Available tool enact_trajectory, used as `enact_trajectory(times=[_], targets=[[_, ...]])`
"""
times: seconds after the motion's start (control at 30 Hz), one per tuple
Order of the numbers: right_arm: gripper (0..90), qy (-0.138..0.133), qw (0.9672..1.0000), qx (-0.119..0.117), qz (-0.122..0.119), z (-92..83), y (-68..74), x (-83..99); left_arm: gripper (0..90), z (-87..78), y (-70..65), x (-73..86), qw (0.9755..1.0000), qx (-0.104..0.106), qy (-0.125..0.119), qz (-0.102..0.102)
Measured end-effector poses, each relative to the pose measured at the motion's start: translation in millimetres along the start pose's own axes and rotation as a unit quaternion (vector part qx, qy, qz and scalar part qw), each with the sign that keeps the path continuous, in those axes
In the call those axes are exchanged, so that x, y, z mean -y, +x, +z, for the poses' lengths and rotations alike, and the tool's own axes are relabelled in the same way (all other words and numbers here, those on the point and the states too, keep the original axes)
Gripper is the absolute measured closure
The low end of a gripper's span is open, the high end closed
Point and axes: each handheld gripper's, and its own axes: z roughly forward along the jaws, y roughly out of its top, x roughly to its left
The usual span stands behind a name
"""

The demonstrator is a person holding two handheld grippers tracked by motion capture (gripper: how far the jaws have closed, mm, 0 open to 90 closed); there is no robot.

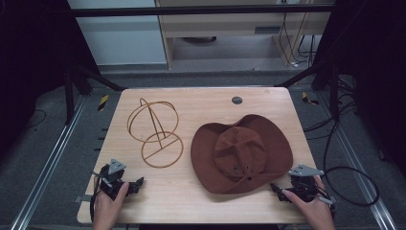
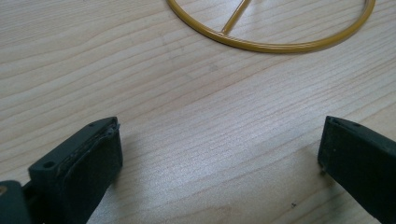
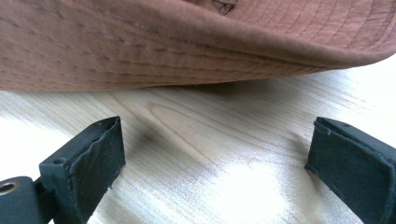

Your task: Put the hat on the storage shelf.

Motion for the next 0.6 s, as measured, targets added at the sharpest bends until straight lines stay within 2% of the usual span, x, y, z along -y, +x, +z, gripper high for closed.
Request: enact_trajectory(times=[0.17, 0.4, 0.43, 0.47, 0.6], targets=[[4.9, -0.001, 1.0000, 0.001, -0.001, -0.4, -0.8, 0.1, 0.0, 0.7, -0.3, -0.6, 1.0000, -0.003, -0.001, -0.005], [7.1, -0.005, 0.9999, -0.007, 0.010, -5.1, -2.1, 0.9, 0.0, 3.0, -0.4, -3.3, 0.9999, -0.010, 0.002, -0.011], [7.8, -0.023, 0.9996, -0.009, 0.014, -11.2, -1.3, 0.1, 0.0, 4.6, -0.1, -4.8, 0.9999, -0.011, 0.001, -0.012], [8.1, -0.028, 0.9994, -0.009, 0.018, -15.6, -0.4, -0.1, 0.0, 4.6, -0.1, -4.8, 0.9999, -0.011, 0.001, -0.012], [8.1, -0.034, 0.9993, -0.010, 0.014, -26.4, 1.2, -0.4, 0.0, 6.3, 0.9, -6.8, 0.9999, -0.010, 0.003, -0.010]])
